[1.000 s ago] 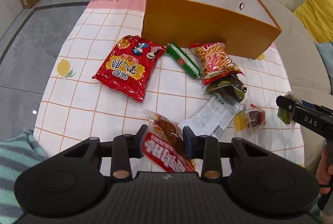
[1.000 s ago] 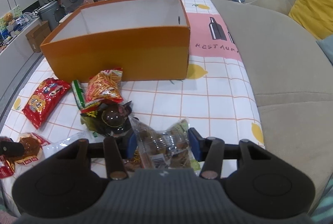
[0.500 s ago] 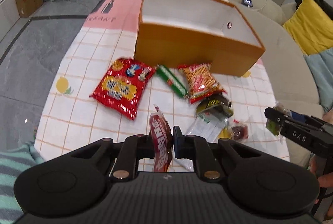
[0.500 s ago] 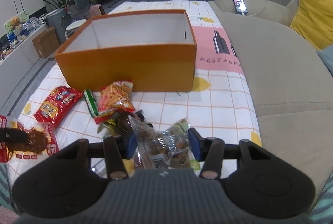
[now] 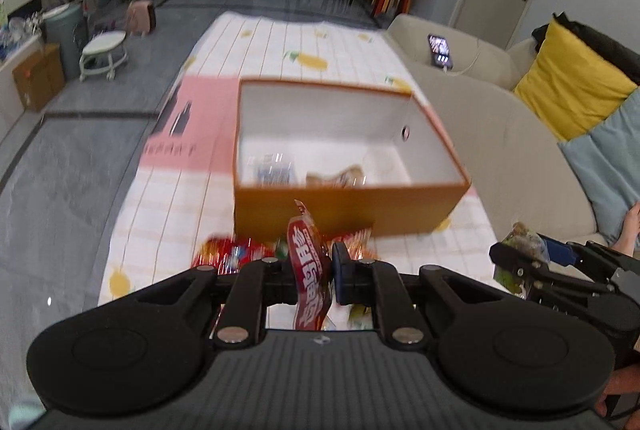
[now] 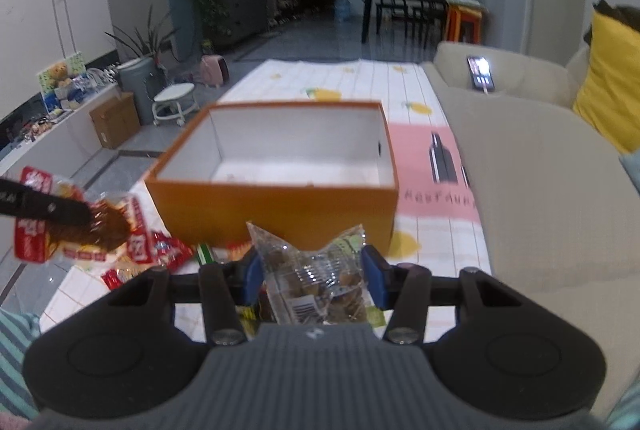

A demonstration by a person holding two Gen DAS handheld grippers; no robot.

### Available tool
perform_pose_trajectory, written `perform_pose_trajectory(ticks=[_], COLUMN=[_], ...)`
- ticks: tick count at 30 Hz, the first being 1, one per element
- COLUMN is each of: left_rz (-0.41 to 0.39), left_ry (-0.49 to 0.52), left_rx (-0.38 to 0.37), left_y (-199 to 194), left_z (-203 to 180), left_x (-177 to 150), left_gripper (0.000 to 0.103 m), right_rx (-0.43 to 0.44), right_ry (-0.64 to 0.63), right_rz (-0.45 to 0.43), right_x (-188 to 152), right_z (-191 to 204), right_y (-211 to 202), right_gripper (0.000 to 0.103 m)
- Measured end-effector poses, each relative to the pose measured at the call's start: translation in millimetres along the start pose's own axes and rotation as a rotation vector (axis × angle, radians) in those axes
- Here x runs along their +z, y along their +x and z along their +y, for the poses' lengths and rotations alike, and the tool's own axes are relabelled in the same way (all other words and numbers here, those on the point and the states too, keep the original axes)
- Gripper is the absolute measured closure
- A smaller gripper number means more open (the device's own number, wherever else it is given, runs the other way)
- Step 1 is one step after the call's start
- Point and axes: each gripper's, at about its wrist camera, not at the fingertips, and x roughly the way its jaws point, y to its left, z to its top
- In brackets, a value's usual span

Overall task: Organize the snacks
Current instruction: 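Carry both packs over the orange box and lower them inside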

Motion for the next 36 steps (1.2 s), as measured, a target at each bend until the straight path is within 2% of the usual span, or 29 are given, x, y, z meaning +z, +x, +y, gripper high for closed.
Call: perform_pose_trajectory(ticks=[8,11,16,22,29,33,36], left_rz=[-0.093,-0.106,-0.112,-0.041,0.136,0.184,0.190], left_ry=[0.054,0.049,0.038,0.022,-0.014,-0.027,-0.030], left_rx=[-0.040,-0.055,-0.054,-0.021,-0.002,-0.006,-0.005], left_y=[7,17,43,98,173,191,199], left_z=[-15,-16,-15,-8,5,9,10], left_x=[57,75,97,106,91,88,87], left_gripper=[0.088,0.088,0.088,0.088,0.088,0.088,0.088], right_rx=[0.074,0.104,0.107,0.106,0.071,0.064,0.054], right_ry=[-0.036,-0.041,-0.079,-0.060,-0.042,-0.043,-0.044], right_rz=[-0.061,-0.057,-0.038,0.069,0.298,0.385,0.431], right_x=[55,76,104,119,114,106,98], right_z=[-1,-2,-4,-16,-20,-22,-22], right_y=[11,26,64,125,206,238,253], right_gripper=[0.054,0.054,0.054,0.054,0.054,0.054,0.054])
